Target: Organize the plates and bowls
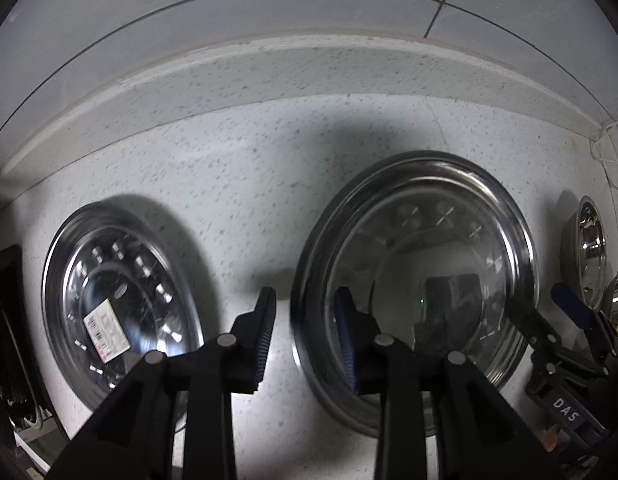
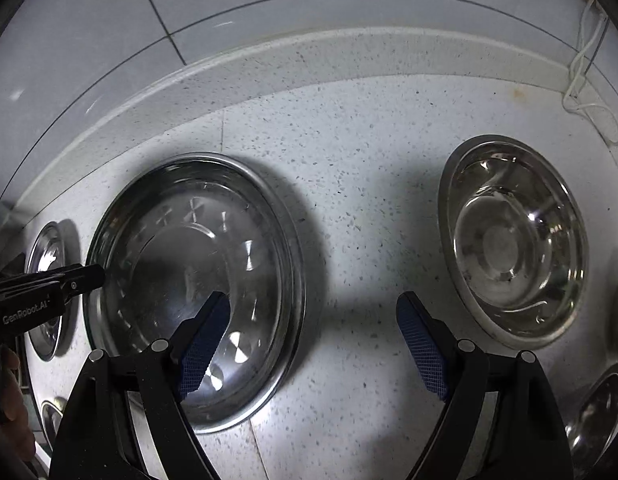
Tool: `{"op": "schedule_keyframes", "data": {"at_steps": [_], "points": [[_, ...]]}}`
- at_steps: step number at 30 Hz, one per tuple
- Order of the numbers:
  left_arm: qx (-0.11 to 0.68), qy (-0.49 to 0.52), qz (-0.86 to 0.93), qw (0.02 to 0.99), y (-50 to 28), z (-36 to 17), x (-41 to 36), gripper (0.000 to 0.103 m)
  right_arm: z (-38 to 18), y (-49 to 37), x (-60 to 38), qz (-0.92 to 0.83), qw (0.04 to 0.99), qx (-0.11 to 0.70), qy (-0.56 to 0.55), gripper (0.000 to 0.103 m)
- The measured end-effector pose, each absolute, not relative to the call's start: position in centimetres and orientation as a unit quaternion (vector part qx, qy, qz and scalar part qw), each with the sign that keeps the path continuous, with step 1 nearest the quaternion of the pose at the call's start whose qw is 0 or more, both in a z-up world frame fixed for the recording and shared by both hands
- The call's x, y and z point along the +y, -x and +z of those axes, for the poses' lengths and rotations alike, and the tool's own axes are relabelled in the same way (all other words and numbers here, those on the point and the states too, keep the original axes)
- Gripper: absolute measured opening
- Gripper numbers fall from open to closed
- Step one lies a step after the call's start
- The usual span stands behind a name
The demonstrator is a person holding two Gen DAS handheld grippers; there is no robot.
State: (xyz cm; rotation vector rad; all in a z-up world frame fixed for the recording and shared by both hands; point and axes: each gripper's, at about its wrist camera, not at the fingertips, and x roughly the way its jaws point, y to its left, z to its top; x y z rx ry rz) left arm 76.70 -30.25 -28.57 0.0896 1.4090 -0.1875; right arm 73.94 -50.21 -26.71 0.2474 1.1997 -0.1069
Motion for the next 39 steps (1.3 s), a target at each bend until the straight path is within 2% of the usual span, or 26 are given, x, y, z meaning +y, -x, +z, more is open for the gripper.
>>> {"op": "schedule_keyframes", "data": {"at_steps": [7,10,37,39], "points": [[0.66,-0.033,-0.103,0.743,-78.2,-29.8,-30.9,0.036,-27.3,-74.8,-50.3,-0.05,0.814,0.567,-0.119,0.081],[0.659,-0.033,-0.105,0.744,-78.7,-29.9,-31.2,0.045,-27.3,-75.1,-50.1,-0.05,0.814,0.566,-0.118,0.082],[0.665,-0.037,-0.086,0.741,-82.3,-30.4,-30.8,0.047,-27.3,-76.5,-48.6,-0.054,0.814,0.568,-0.11,0.082],[0.666,-0.027,-0.088,0.74,-82.4,-30.2,-30.8,0.046,-27.2,-76.2,-48.1,-0.05,0.816,0.567,-0.102,0.076]]}}
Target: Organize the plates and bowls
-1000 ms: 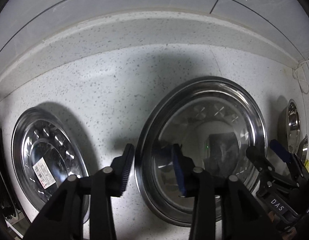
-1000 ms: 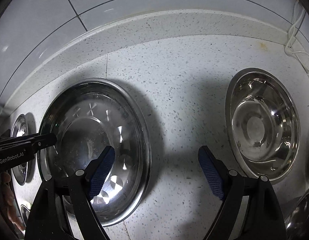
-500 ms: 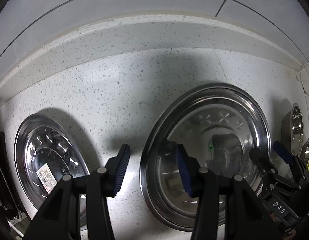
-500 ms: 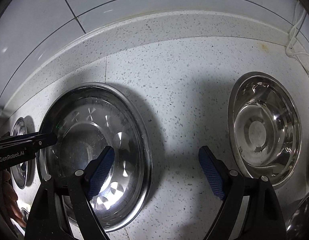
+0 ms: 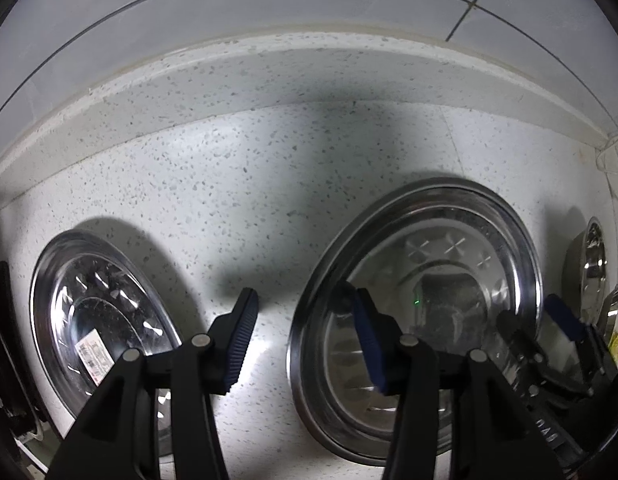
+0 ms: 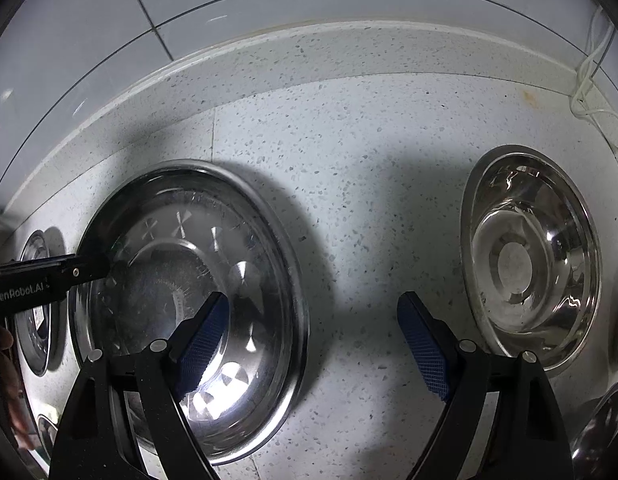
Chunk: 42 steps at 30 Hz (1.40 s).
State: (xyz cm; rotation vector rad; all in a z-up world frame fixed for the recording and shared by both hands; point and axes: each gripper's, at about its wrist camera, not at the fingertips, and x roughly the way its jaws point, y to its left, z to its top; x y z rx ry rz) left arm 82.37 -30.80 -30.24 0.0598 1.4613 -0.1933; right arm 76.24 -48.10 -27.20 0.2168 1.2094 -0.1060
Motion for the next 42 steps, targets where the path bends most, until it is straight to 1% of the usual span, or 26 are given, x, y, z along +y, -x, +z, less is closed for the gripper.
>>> {"op": "schedule_keyframes", "data": {"at_steps": [1,2,3,4,6,8,11,15,20,25,29,34,42], "points": [[0.666,-0.023,-0.091,0.74,-82.4,-30.1,-30.8,0.035,-27.0,-76.1,-47.7,-0.048,0.818,0.566,-0.092,0.06],[0.664,-0.025,-0.093,0.742,-82.0,-30.0,-30.9,0.024,-26.8,-76.1,-47.3,-0.047,0.82,0.565,-0.081,0.038],[0.664,-0.029,-0.094,0.741,-82.0,-30.0,-31.0,0.017,-26.7,-76.0,-46.9,-0.042,0.819,0.566,-0.077,0.029],[0.667,-0.025,-0.097,0.738,-81.8,-30.0,-30.9,0.016,-26.6,-75.9,-46.7,-0.039,0.817,0.569,-0.077,0.02],[0.668,-0.021,-0.097,0.737,-81.4,-30.0,-30.6,0.014,-26.6,-75.6,-46.4,-0.042,0.815,0.573,-0.076,0.019],[0.672,-0.014,-0.095,0.734,-80.6,-29.7,-29.9,0.014,-26.4,-74.8,-46.7,-0.041,0.81,0.576,-0.098,0.013],[0.665,-0.021,-0.1,0.74,-78.3,-28.4,-29.1,0.013,-24.9,-72.8,-46.2,-0.036,0.815,0.57,-0.099,0.012],[0.643,-0.031,-0.104,0.758,-73.8,-25.1,-27.0,0.013,-22.0,-69.4,-44.6,-0.024,0.827,0.555,-0.09,0.012],[0.632,-0.024,-0.081,0.771,-68.0,-22.3,-21.9,0.013,-19.4,-64.7,-40.4,0.024,0.831,0.549,-0.082,0.012],[0.641,-0.014,-0.037,0.766,-62.3,-21.7,-15.7,0.014,-19.2,-61.4,-34.9,0.082,0.825,0.556,-0.06,0.012],[0.65,-0.008,-0.006,0.76,-58.5,-22.4,-11.5,0.014,-20.1,-59.6,-30.2,0.131,0.811,0.568,-0.039,0.012],[0.665,0.016,0.025,0.746,-55.7,-24.2,-7.7,0.014,-22.1,-58.8,-27.1,0.165,0.793,0.586,-0.021,0.012],[0.672,0.04,0.035,0.739,-54.9,-26.6,-6.5,0.013,-24.1,-57.9,-24.5,0.165,0.783,0.599,0.005,0.012]]}}
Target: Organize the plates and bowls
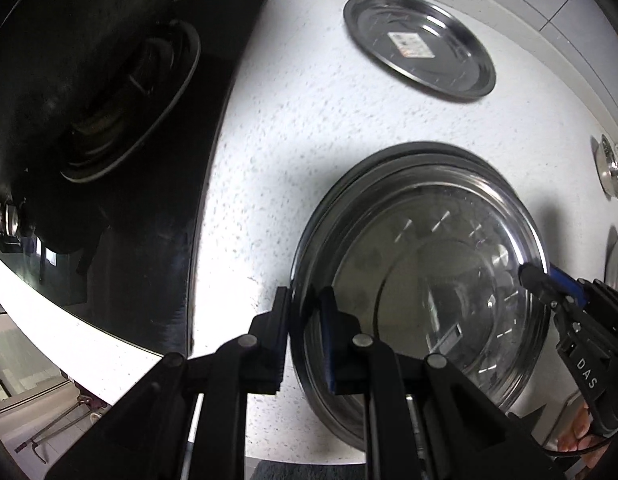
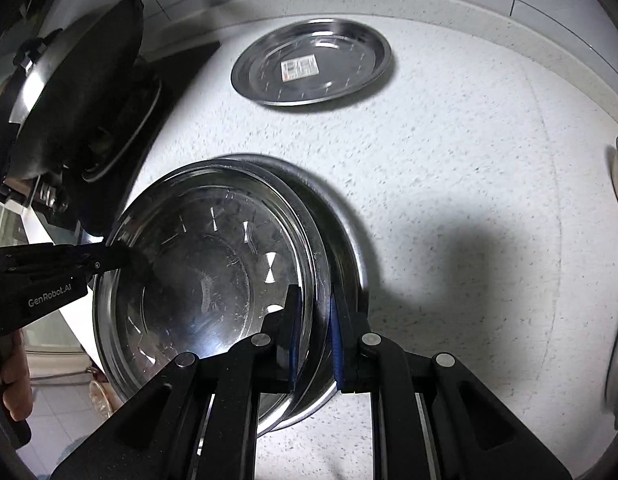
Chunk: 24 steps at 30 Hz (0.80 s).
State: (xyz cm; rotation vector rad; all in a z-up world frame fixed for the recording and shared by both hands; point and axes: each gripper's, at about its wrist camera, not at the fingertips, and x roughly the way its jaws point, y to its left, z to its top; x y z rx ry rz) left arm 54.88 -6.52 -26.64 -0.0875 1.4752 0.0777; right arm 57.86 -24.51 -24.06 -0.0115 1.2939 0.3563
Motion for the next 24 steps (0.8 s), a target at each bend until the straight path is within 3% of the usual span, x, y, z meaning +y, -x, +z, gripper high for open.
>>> {"op": "schedule_keyframes", "data": {"at_steps": [6,7,9,10,11,13,16,24], "points": [[0.668,0.07,0.035,0.74,-54.2,-26.1,-6.1,0.015,-24.2,-57.7,-24.7,0.153,0.786,0.598,0.007,0.013],[0.668,0.081,0.029,0.739,-54.1,-25.8,-5.6,0.015,-24.0,-57.6,-24.8,0.151,0.787,0.598,0.008,0.018],[0.671,0.094,0.016,0.735,-54.6,-25.4,-5.4,0.017,-23.2,-57.6,-25.4,0.142,0.794,0.591,0.007,0.052],[0.67,0.097,0.009,0.736,-55.0,-25.0,-5.4,0.03,-22.8,-57.7,-25.7,0.139,0.8,0.584,0.006,0.077],[0.666,0.102,0.003,0.739,-55.1,-24.5,-5.4,0.037,-22.0,-57.8,-26.2,0.136,0.808,0.574,0.008,0.083],[0.658,0.11,-0.009,0.745,-55.5,-23.4,-5.2,0.051,-21.0,-58.2,-26.8,0.132,0.814,0.565,0.007,0.084],[0.65,0.117,-0.021,0.751,-56.9,-21.7,-5.2,0.056,-19.4,-59.3,-28.3,0.118,0.827,0.549,-0.003,0.092],[0.636,0.107,-0.03,0.764,-62.8,-19.6,-5.5,0.057,-17.0,-64.4,-31.3,0.079,0.851,0.52,-0.008,0.092]]}}
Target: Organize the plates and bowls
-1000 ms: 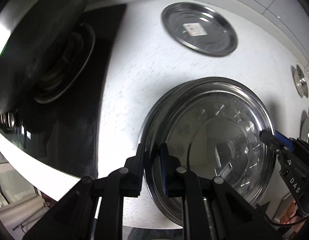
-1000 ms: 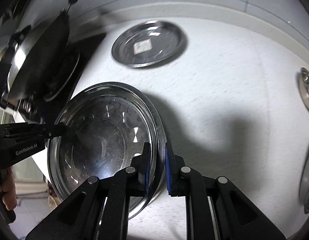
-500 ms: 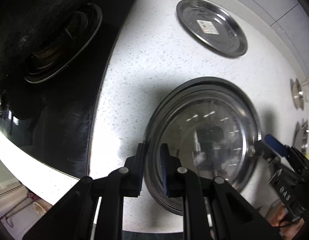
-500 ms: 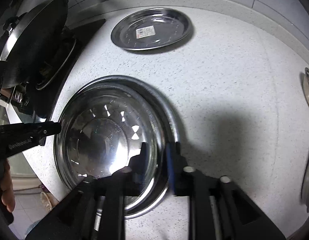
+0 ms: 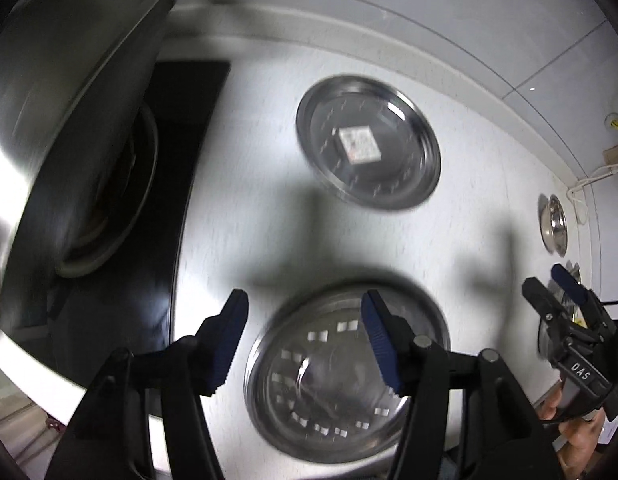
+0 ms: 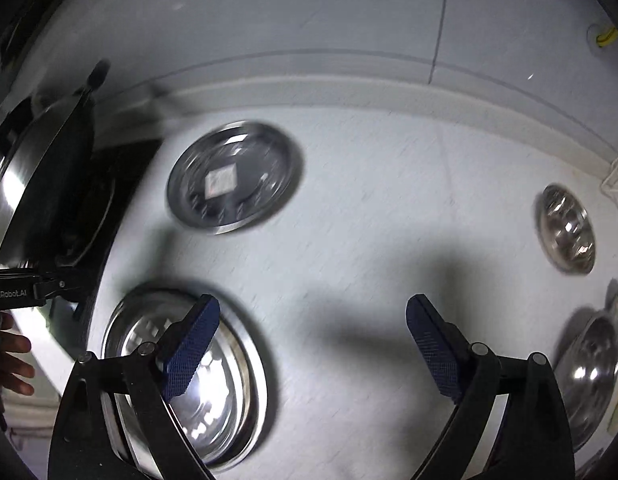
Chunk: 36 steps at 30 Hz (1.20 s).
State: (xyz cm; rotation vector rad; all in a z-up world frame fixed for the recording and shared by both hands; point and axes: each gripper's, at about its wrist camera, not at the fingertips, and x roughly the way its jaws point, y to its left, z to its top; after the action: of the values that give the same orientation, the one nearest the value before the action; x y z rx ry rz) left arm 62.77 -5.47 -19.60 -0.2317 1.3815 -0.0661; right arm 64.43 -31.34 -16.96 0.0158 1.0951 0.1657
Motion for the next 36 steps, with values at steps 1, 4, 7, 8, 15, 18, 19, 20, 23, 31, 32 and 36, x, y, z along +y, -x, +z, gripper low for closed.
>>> {"op": "schedule_keyframes", "data": {"at_steps": [1,4,7,8,15,18,19,20,23,31,32,36], "points": [[0.635,0.105,-0.03,0.765,-63.8,-19.7,-5.7,0.057,-16.9,-65.2,-31.6,0.077,0.852,0.518,-0.008,0.092],[0.637,0.095,-0.028,0.765,-66.7,-20.2,-6.2,0.058,-16.7,-67.5,-31.8,0.073,0.855,0.514,-0.005,0.092],[0.64,0.078,-0.022,0.764,-69.5,-21.1,-7.1,0.058,-17.1,-69.7,-31.5,0.072,0.855,0.514,-0.001,0.092],[0.641,0.076,-0.02,0.764,-70.3,-21.4,-7.3,0.058,-17.4,-70.7,-31.3,0.072,0.854,0.516,0.0,0.092],[0.659,0.078,-0.009,0.748,-75.4,-24.3,-7.7,0.058,-20.2,-75.4,-29.9,0.071,0.841,0.537,0.004,0.092],[0.664,0.074,-0.006,0.744,-77.0,-25.4,-7.9,0.058,-21.5,-77.1,-29.4,0.074,0.835,0.545,0.006,0.092],[0.665,0.074,-0.007,0.743,-77.4,-25.5,-7.9,0.058,-21.9,-77.7,-29.2,0.074,0.833,0.548,0.006,0.092],[0.668,0.074,-0.008,0.741,-77.8,-25.8,-8.0,0.058,-22.3,-78.3,-28.9,0.076,0.831,0.552,0.005,0.092],[0.675,0.076,-0.007,0.734,-78.7,-26.7,-8.0,0.058,-23.3,-79.7,-28.4,0.078,0.826,0.558,0.003,0.092],[0.68,0.079,0.006,0.729,-80.0,-27.9,-7.1,0.058,-24.9,-81.5,-26.6,0.098,0.815,0.572,-0.002,0.092],[0.681,0.08,0.008,0.728,-80.2,-28.2,-7.1,0.058,-25.2,-81.5,-26.5,0.101,0.812,0.574,-0.001,0.091],[0.681,0.085,0.016,0.727,-80.8,-28.7,-6.1,0.058,-26.2,-81.5,-26.0,0.11,0.803,0.586,-0.001,0.082]]}}
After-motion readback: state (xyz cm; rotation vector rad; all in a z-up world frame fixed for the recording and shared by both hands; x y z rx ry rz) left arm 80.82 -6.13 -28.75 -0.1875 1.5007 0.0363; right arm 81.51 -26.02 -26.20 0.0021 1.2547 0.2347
